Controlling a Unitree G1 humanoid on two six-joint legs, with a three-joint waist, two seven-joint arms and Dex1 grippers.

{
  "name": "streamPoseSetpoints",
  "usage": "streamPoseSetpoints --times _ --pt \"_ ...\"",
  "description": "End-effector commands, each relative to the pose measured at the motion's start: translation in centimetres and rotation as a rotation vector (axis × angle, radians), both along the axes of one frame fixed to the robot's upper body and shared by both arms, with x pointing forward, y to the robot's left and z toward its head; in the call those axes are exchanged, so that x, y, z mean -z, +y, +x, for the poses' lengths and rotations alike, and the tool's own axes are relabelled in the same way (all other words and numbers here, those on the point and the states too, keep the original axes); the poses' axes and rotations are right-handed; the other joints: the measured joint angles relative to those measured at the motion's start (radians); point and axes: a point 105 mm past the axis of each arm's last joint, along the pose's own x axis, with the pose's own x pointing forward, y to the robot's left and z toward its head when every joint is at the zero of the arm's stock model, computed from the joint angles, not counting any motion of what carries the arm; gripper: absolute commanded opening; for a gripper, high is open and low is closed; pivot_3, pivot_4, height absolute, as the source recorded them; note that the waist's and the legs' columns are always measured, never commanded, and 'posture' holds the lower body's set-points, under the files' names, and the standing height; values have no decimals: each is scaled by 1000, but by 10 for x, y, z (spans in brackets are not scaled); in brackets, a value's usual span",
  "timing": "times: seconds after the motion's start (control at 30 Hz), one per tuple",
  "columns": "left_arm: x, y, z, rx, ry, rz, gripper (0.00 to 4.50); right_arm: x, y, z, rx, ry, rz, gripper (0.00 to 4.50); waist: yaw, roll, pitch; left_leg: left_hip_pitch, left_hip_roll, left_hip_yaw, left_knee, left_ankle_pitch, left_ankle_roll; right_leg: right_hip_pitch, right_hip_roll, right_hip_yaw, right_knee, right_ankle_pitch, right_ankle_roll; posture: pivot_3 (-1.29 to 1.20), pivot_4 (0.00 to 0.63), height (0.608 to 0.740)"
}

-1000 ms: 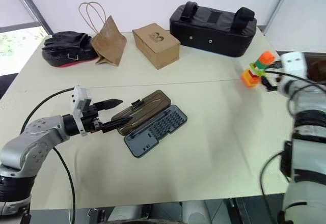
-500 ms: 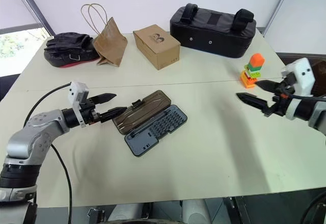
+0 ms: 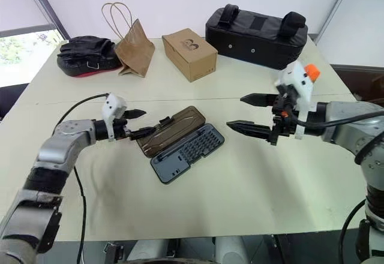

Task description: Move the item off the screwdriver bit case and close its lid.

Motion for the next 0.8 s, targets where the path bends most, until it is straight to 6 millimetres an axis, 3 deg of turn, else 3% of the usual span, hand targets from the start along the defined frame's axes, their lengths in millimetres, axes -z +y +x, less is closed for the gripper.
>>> streamPoseSetpoints --times 0.03,0.33,0.67,0.8 --pt "4 1 7 35 -7 50 4500 -8 8 -6 -28 -67 9 4415 -1 0 0 0 0 0 0 0 0 0 0 0 0 0 0 0 150 740" --pt "34 14 13 72 76 190 4500 -10 11 -18 -23 -84 23 4415 -5 0 0 1 0 0 1 0 1 1 0 0 1 0 1 0 150 740" --pt "47 14 6 120 104 205 99 -5 5 -15 20 -77 28 4500 -8 -1 -2 3 1 0 2 0 1 2 0 0 3 0 1 0 150 740" --pt "38 14 15 108 40 237 22 -2 3 -12 32 -72 25 4500 -6 -1 -2 3 1 0 2 0 1 2 0 0 3 0 1 0 150 740"
